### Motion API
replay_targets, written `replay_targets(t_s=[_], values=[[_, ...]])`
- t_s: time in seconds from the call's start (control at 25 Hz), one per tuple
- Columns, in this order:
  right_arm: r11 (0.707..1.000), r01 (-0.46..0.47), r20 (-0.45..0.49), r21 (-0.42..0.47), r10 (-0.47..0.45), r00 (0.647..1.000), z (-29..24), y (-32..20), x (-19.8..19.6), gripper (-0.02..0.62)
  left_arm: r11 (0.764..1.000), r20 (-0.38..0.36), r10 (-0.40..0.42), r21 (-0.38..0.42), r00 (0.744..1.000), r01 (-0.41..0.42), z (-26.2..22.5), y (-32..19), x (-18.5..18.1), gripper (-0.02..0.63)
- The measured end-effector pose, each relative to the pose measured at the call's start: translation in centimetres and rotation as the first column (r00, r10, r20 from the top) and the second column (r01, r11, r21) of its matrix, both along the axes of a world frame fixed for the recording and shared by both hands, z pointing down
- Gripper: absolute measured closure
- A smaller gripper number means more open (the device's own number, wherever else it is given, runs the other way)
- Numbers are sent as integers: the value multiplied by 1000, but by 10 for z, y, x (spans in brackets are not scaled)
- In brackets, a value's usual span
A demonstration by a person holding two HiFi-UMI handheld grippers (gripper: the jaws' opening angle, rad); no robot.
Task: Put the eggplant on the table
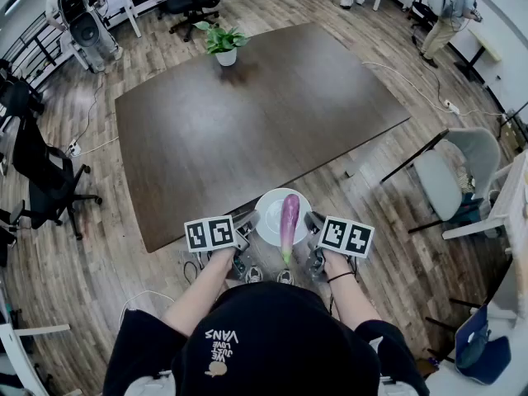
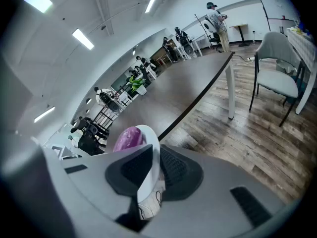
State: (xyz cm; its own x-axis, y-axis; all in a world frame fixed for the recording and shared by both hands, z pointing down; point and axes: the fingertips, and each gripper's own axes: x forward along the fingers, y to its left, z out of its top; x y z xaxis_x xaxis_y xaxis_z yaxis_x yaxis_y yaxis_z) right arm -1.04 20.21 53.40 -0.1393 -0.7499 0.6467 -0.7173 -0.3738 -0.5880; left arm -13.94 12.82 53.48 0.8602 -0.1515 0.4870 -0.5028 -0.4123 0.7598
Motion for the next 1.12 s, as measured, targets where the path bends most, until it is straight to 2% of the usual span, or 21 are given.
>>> replay_targets(t_s=[0.92,1.12], values=[[1000,-9,35,14,9,999,5,-2,6,535,1000,-8,-17,-10,1000,17,2,-1,5,572],[1000,12,41,12,-13,999,1,-9,36,535,999,-2,-37,-16,999,37,-2,-6,34,572]])
